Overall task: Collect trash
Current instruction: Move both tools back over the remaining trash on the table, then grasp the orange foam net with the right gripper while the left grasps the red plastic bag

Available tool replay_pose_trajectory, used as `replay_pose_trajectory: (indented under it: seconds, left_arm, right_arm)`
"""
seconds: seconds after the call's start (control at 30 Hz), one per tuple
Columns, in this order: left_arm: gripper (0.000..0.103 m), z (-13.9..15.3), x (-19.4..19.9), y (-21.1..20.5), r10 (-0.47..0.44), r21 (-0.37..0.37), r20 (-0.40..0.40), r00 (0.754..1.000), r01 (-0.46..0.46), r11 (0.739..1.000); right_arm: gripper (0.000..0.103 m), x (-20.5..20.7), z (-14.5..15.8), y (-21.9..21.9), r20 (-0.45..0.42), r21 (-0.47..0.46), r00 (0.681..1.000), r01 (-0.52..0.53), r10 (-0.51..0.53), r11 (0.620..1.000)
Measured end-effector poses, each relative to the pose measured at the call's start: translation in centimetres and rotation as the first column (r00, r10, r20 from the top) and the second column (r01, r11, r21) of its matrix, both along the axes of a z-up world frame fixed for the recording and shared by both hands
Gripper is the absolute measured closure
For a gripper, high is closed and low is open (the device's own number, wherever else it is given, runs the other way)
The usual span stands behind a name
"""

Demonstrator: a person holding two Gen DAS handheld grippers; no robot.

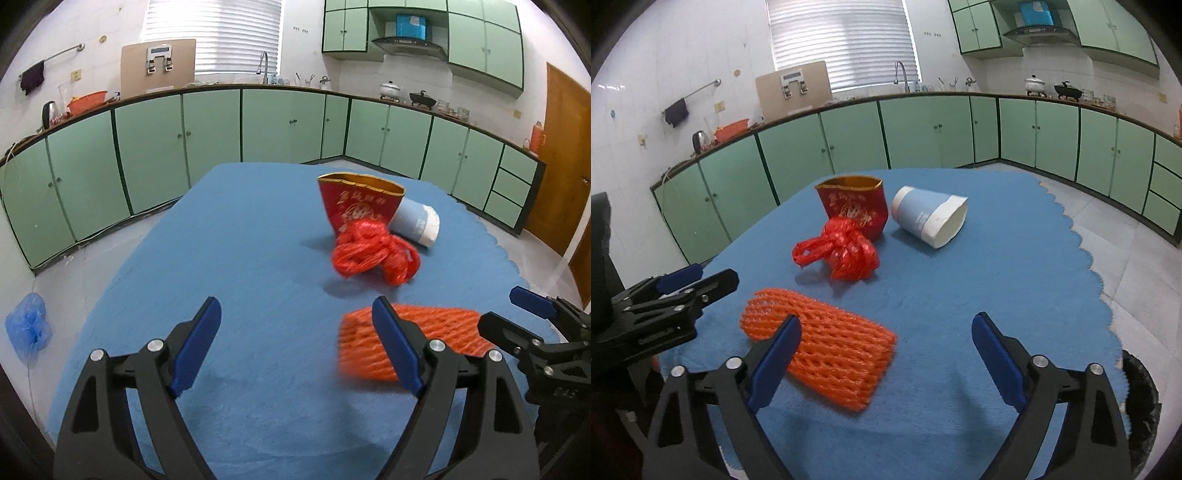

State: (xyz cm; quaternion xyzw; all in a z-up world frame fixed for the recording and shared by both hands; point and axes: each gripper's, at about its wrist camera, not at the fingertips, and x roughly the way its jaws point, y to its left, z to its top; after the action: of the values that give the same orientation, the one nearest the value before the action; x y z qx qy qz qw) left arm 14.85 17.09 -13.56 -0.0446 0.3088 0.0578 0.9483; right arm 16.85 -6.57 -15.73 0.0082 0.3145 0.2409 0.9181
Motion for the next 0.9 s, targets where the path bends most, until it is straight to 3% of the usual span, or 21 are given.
replay_pose_trajectory:
  seconds: [0.13, 0.23, 0.47, 0.6, 0.9]
  left_arm:
    - [0.022, -0.6, 0.0, 0.6, 0.007, -0.002, -0.013, 1.0, -0.007, 1.0]
    - [0.022, -0.9, 0.0, 1.1, 0.013, -0.008, -0.016, 1.0, -0.013, 1.0]
    - [0.022, -1.1, 0.2, 1.1, 0.014, -0.012, -0.016, 1.0, -0.014, 1.0]
    - [0.022, -1.1, 0.2, 0.8, 0.007, -0.015, -0.017, 1.0, -0.007, 1.0]
    - [0.022, -1.0, 0.8, -0.6, -0.023, -0.023, -0.017, 1.0, 0.022, 0.999]
  right_arm:
    - [0.018, 0.2, -1.1, 0.6, -0.045, -0.008, 0.999, -0.022, 0.022, 1.0]
    - [0.028, 0.6, -2.1, 1.1, -0.105, 0.005, 0.993, -0.051, 0.051, 0.999]
    - [0.062, 0.2, -2.6, 2.1, -0.124, -0.007, 0.988, -0.096, 0.095, 0.995]
    - [0.075, -0.1, -2.5, 2.1, -0.119, -0.017, 0.987, -0.112, 0.109, 0.994]
    - [0.085, 0.2, -1.1, 0.1, -0.091, 0.018, 0.994, -0.054, 0.056, 0.998]
